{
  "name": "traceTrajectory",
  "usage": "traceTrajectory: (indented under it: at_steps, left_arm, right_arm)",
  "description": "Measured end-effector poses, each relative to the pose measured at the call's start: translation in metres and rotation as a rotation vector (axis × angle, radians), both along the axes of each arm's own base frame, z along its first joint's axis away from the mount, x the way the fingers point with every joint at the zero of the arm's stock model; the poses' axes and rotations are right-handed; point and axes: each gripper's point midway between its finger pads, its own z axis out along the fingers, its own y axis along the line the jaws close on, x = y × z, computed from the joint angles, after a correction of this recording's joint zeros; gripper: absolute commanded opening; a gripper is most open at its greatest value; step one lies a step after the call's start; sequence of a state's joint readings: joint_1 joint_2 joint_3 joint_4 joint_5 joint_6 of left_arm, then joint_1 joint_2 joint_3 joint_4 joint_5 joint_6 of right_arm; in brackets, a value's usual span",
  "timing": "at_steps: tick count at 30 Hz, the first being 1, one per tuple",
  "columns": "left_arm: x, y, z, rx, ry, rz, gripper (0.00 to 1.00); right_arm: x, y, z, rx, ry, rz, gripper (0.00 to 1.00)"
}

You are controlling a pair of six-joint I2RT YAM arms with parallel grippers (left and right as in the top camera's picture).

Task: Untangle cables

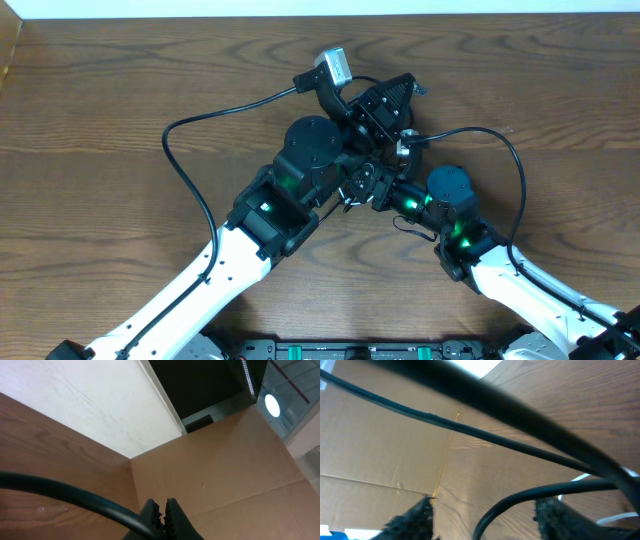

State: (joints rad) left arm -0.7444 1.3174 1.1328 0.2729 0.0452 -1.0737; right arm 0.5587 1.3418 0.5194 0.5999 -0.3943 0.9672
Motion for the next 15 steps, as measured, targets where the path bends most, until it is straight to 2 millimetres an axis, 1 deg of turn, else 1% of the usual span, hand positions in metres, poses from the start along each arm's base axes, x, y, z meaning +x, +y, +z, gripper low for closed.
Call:
traceTrajectory:
  at_steps: [2,4,7,9,10,15]
  left_arm:
    - [0.0000,0.0000,0.0000,0.000,0.000,0.000,0.08]
    - [0.0000,0.0000,0.0000,0.000,0.000,0.000,0.08]
    - [0.0000,0.0000,0.0000,0.000,0.000,0.000,0.08]
    - [0.0000,0.0000,0.0000,0.000,0.000,0.000,0.08]
    - [0.0000,0.0000,0.0000,0.000,0.000,0.000,0.08]
    - [-0.0001,-0.0001,0.0000,0.000,0.000,0.003,0.07]
  right_arm:
    - [0.0004,-0.0001,0.0008,0.006,0.004,-0.003,0.41]
    - [0.0005,0.0000,0.0013,0.008,0.003,-0.004,0.27]
    - [0.0007,-0.0001,0.0015,0.012,0.007,-0.006,0.14]
    - [0.0007,-0.0001,0.0016,0.012,0.006,-0.006,0.08]
    - [0.0008,-0.0002,0.0016,0.012,0.006,-0.006,0.02]
    - [0.0007,-0.0001,0.0015,0.013,0.008,-0.006,0.01]
